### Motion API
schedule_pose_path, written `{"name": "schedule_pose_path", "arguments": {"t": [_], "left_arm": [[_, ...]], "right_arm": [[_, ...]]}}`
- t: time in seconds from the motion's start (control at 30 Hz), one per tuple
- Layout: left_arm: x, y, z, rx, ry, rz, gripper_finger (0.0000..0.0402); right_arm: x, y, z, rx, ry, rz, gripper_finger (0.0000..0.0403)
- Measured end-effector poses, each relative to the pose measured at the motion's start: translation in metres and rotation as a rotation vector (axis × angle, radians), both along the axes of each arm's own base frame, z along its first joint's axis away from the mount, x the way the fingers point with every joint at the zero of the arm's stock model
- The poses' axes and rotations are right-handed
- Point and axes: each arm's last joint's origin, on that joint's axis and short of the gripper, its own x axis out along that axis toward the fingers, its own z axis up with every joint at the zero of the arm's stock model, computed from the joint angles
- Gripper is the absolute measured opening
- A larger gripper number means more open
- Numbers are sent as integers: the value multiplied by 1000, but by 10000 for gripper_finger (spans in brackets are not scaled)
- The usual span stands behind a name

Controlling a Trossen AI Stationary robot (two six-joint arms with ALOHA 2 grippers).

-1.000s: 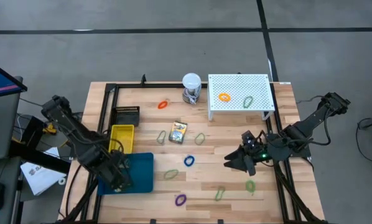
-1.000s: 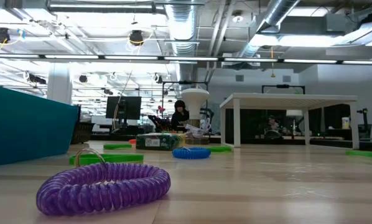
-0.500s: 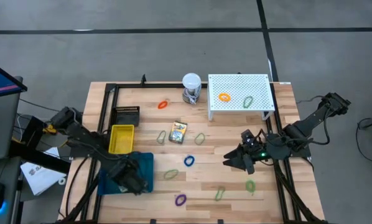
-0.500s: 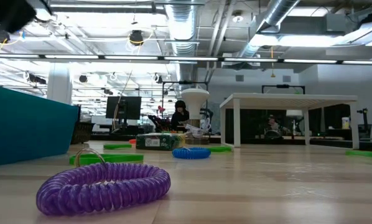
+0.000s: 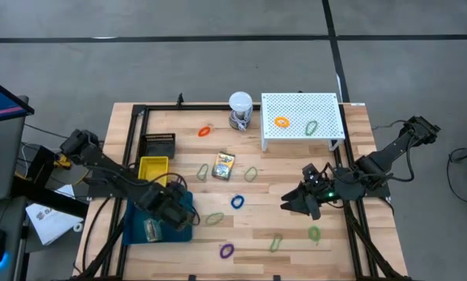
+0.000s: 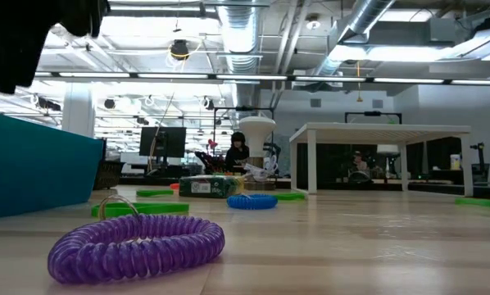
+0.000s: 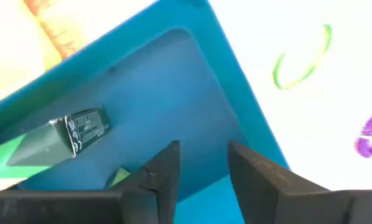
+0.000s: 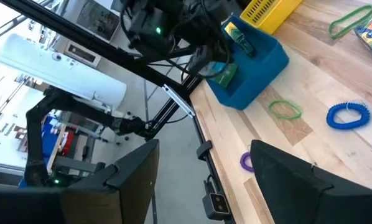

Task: Pick & Place Office Desk Supplies
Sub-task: Put the bottom crayon box into the blue bin, then adjust the left crayon box in the blue bin

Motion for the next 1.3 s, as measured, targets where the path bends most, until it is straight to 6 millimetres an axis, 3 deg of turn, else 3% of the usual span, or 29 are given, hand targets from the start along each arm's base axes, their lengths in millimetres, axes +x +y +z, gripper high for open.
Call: {"name": "schedule_pose_path", "arguments": {"t": [0.27,0.57,0.77,1.0,1.17,1.3], "left_arm": [[-21,-2,16,-197,119,-22,110],[-58,-29,27,-298,197,-27,9],[-77,-43,15,-296,306,5,1],[-73,-36,-35,-299,313,53,0],[-51,-21,-36,-220,125,65,0],[-49,-11,-32,-176,124,73,0]], "right_arm": [[0,0,0,-2,0,1,249],[0,0,0,-6,-2,3,249],[0,0,0,-15,-3,5,249],[0,-1,0,-17,-3,1,249],[0,0,0,-12,-2,0,249],[0,0,0,-8,-3,1,249]]}}
